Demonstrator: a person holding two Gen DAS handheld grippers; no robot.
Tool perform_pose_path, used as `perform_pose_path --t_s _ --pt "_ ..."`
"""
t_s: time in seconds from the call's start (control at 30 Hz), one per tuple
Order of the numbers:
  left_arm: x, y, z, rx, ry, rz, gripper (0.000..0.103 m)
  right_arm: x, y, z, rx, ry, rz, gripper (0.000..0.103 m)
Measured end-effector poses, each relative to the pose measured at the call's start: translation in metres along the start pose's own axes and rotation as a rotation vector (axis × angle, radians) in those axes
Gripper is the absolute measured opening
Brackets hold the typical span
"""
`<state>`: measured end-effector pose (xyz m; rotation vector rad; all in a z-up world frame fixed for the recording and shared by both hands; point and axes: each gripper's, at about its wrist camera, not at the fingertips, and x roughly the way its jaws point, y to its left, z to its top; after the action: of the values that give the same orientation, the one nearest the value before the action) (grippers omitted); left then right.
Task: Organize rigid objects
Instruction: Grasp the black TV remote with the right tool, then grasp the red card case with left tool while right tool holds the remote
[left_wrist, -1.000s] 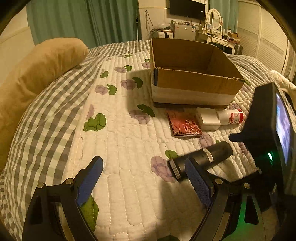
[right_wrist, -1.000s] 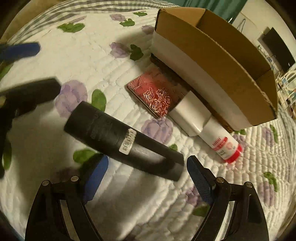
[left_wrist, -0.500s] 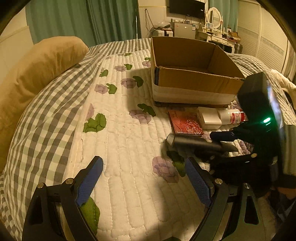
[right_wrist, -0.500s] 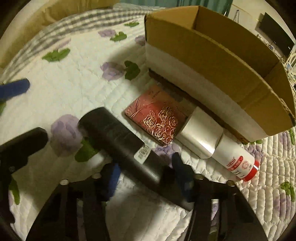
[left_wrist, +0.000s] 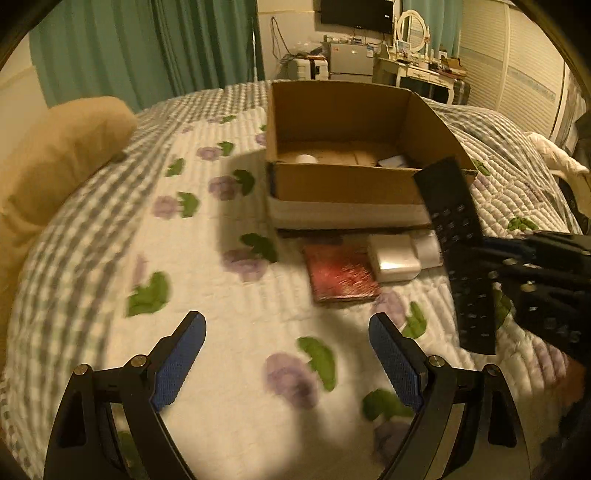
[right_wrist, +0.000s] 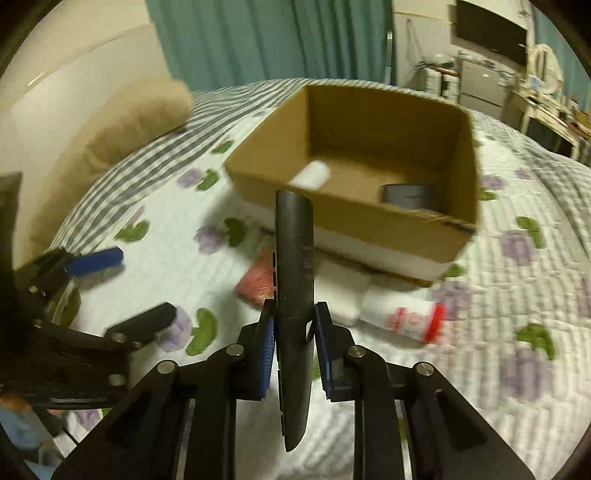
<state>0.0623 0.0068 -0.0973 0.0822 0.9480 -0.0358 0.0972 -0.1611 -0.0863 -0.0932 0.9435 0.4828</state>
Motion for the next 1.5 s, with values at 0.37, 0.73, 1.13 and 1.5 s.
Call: perform_pose_path --t_s 0.37,0.73,1.13,1.5 --pt "0.079 -0.035 0.01 -0.007 0.141 0.037 0.092 0.003 -0.049 -0.003 0.107 0.038 -0.083 0.019" --pt "0.116 -0.059 0.025 0.083 0.166 0.076 0.092 0.013 -0.053 -0.007 0.125 0.051 -0.08 0.02" --pt "0.069 -0.045 0.017 0.011 0.099 -0.038 0.07 0.004 -0.049 -0.009 0.114 0.008 -0.078 0.019" --pt "-0.013 -0.044 0.033 0.034 -0.06 -0.105 0.013 -0.042 -0.029 0.021 0.06 -0.102 -0.099 0.019"
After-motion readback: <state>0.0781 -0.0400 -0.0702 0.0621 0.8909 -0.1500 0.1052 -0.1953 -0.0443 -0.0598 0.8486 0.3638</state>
